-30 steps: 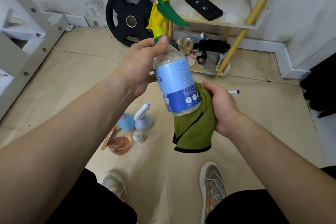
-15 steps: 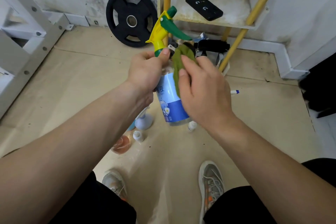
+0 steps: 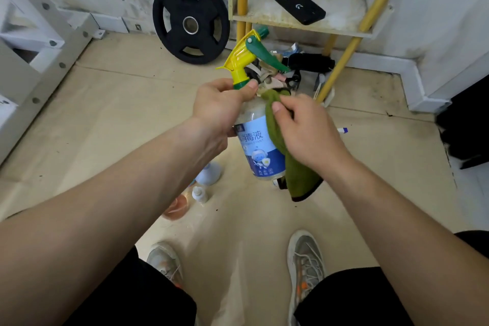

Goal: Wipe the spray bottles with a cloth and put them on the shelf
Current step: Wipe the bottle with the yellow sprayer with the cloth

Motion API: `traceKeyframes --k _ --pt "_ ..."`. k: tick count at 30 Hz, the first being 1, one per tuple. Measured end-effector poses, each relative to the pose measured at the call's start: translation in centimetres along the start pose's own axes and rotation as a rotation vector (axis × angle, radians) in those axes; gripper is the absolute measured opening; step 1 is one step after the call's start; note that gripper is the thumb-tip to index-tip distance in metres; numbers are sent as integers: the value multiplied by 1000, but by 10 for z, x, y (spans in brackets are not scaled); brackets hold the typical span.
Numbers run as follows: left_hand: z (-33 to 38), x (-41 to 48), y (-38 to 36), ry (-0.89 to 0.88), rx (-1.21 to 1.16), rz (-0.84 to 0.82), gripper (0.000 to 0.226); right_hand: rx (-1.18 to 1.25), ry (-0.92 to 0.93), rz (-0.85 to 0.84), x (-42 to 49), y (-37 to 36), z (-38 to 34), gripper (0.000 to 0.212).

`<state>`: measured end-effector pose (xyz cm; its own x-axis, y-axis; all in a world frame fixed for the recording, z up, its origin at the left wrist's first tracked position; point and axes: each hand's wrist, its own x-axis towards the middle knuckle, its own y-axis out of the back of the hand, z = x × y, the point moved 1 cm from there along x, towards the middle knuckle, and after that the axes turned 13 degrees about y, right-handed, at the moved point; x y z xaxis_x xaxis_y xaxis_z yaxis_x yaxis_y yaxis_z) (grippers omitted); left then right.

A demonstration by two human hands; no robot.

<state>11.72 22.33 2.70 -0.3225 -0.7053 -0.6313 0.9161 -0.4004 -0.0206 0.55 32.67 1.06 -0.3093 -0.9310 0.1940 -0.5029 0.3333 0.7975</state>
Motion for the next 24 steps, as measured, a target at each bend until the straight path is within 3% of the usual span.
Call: traceKeyframes --k 3,5,8,10,12,15,17,18,20,24 --pt "-1 1 -1 -25 2 13 46 350 -234 -39 3 -4 17 51" --pt "-2 3 0 -33 1 27 49 406 -335 -76 -3 -11 21 52" --pt "-4 5 4 6 -21 53 46 171 -279 -69 -16 -21 10 41" --pt "-4 7 7 33 -60 60 21 -143 -110 -11 -25 -27 -7 29" --pt "-3 5 7 47 -87 51 25 -430 22 35 -33 -32 -23 39" --pt "-5 4 6 48 -96 17 26 -544 144 130 -29 -25 -29 44" --pt "-6 3 5 56 -100 10 21 -463 126 78 -16 -12 -24 34" --pt "-7 1 4 57 -93 11 30 -359 103 40 -10 -6 -20 28" --pt "-9 1 3 43 -66 22 53 -50 -3 -12 -1 0 -3 37" --pt "-7 4 5 -17 -26 52 55 369 -320 -105 -4 -9 25 48"
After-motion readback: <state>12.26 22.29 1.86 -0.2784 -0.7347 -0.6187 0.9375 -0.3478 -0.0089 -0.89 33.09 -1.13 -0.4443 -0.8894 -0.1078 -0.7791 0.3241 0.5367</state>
